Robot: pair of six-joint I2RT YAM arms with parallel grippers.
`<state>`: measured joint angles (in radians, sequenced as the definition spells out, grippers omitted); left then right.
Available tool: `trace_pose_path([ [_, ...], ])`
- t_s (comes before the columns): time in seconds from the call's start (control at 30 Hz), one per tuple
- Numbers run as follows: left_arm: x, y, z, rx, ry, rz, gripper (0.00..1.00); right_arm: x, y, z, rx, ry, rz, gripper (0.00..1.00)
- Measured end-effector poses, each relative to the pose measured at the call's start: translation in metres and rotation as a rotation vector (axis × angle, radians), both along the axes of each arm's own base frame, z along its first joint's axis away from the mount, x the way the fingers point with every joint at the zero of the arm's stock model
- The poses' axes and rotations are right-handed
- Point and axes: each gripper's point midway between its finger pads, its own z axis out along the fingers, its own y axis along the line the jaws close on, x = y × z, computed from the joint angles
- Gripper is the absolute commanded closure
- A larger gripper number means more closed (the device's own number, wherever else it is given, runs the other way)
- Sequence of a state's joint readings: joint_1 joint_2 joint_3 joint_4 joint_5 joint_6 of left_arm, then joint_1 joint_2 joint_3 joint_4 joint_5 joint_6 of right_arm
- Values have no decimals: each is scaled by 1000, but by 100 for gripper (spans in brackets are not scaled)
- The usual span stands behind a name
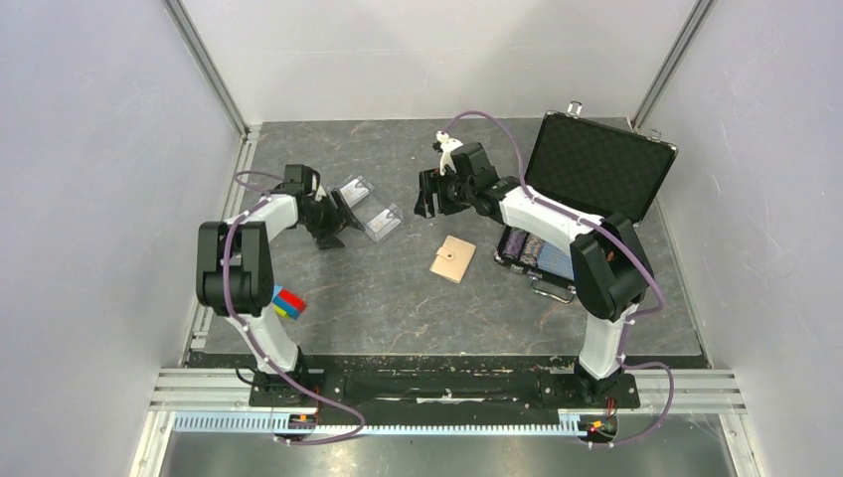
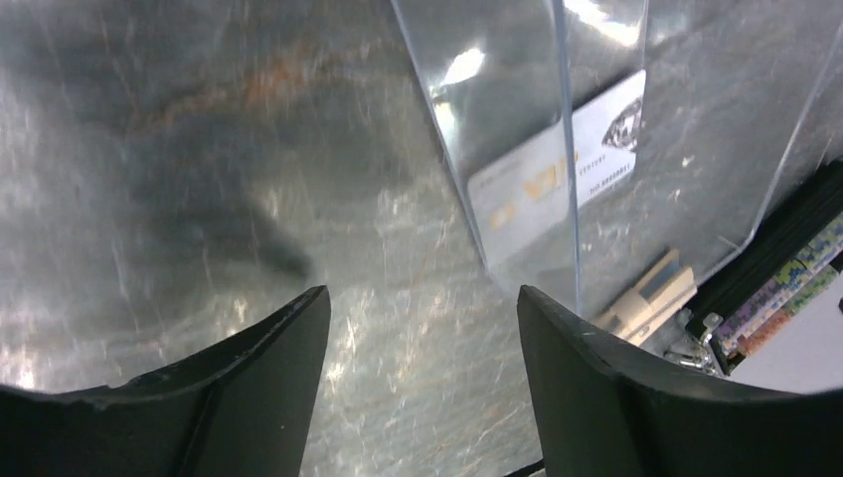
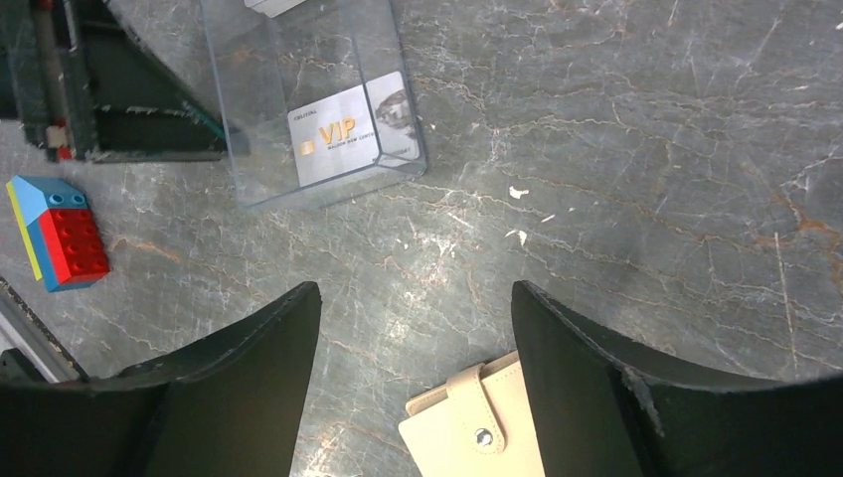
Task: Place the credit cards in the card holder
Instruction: Adjust the storage box at the center of the board.
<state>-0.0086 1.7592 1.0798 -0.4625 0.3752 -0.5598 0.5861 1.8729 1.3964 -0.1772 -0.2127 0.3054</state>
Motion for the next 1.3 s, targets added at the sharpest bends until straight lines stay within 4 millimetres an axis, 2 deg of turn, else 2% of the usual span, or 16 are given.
trace_pose_path([
  [0.13,18,1,-7,9,19,5,31,-4,0,-4,-6,23,7,27],
  [0.3,30,2,2,15,-8,7,29,-6,-1,-6,-10,36,11,29],
  [0.5,31,0,10,18,-29,-10,25,2,7,-12,-10,69,7,29],
  [0.8,33,-1,57,28,-173,-62,23,28,37,-19,46,146,-8,27],
  [0.9,28,-2,64,29,-196,-76,22,35,47,-23,81,187,-29,28],
  [1.0,20,-4,64,30,-199,-102,21,38,53,-33,94,237,-59,30],
  [1.17,2,-5,56,30,-171,-121,21,48,63,-49,83,290,-92,41],
  [1.3,-8,-4,53,33,-155,-128,20,44,72,-60,69,326,-91,53],
])
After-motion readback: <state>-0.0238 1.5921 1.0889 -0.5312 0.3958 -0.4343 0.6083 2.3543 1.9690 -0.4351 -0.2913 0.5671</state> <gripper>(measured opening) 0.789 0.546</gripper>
